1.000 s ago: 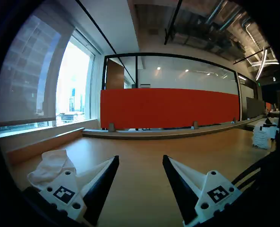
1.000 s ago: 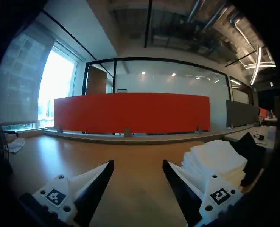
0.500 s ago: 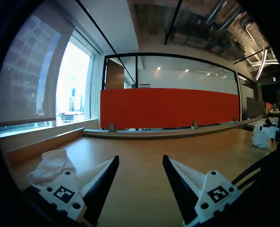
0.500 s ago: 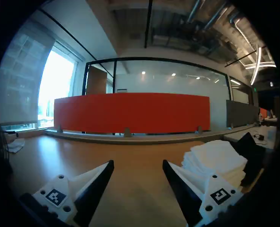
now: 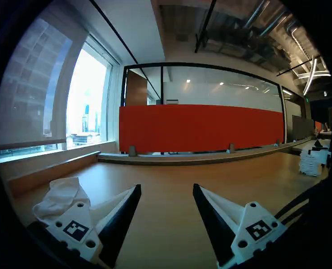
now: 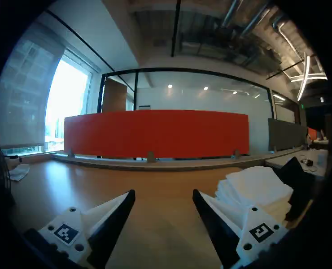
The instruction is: Fold towel
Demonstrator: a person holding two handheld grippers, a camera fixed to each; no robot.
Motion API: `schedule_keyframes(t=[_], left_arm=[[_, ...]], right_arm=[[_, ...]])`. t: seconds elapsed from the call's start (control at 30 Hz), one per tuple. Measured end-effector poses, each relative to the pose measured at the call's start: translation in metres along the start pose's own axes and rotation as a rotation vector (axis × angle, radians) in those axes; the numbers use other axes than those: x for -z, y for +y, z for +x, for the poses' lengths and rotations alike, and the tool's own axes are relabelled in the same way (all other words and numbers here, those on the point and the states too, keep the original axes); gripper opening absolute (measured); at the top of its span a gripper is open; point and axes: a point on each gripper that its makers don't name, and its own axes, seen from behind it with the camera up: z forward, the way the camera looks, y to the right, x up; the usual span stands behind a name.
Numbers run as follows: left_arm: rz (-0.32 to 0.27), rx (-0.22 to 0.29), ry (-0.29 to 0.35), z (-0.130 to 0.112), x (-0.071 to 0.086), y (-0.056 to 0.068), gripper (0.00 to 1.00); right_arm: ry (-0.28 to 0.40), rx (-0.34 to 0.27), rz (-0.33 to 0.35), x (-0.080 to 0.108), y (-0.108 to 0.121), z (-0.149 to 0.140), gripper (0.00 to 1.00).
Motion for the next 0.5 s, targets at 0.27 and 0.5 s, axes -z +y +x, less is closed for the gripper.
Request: schedule_keyframes(t=[0.27, 0.5], left_arm=[[0.0, 0.0, 0.0, 0.0004, -0.0005, -0.0001, 0.85], [0.0, 0.0, -0.001, 0.0034, 0.0006, -0.0005, 0.85]], right_arm=[[0.0, 0.0, 0.0, 0.0002, 0.0005, 0.0, 1.0], [0.0, 0.0, 0.0, 0.0, 0.0006, 0.0009, 1.0]])
